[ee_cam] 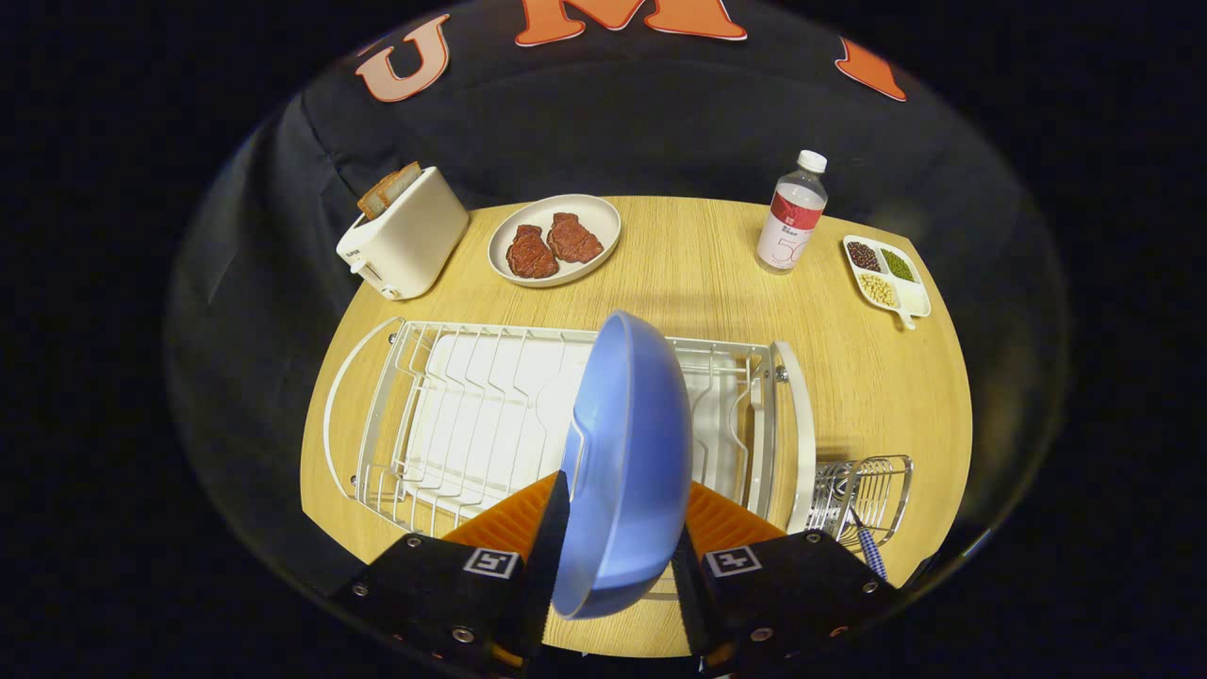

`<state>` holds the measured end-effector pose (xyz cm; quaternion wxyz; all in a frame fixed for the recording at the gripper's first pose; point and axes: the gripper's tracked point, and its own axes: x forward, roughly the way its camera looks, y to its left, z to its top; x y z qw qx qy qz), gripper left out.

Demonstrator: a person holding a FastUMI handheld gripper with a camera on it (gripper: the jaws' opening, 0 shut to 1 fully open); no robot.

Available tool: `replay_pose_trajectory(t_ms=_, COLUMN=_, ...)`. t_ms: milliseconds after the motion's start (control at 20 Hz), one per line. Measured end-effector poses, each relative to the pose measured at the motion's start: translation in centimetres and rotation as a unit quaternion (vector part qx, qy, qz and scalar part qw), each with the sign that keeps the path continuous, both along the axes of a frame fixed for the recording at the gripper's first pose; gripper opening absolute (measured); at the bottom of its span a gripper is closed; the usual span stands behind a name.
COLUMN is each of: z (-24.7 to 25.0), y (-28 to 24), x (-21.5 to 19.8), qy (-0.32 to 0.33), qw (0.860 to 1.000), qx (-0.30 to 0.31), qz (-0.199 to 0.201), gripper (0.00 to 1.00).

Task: Take the plate from the dish rack, then take the spoon from the basket and place it into the plate.

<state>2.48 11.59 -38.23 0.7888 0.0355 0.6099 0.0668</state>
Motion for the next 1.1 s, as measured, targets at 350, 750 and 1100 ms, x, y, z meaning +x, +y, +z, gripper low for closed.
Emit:
replay_pose_trajectory(t_ms=350, z=0.8, y=-0.6, x=0.7, qy=-0.015, qw=0.999, qx=-0.026, qz=-0.036, gripper=0.39)
replay_pose_trajectory(t_ms=750, z=4.7, y=-2.8, x=1.6, qy=-0.094, qw=0.991, qx=-0.086, qz=-0.051, gripper=0.29)
replay_pose_trajectory(t_ms=1100, z=7.9, y=-4.2, x=-3.2, qy=-0.091, qw=0.992, qx=-0.040, qz=-0.079, gripper=0.29)
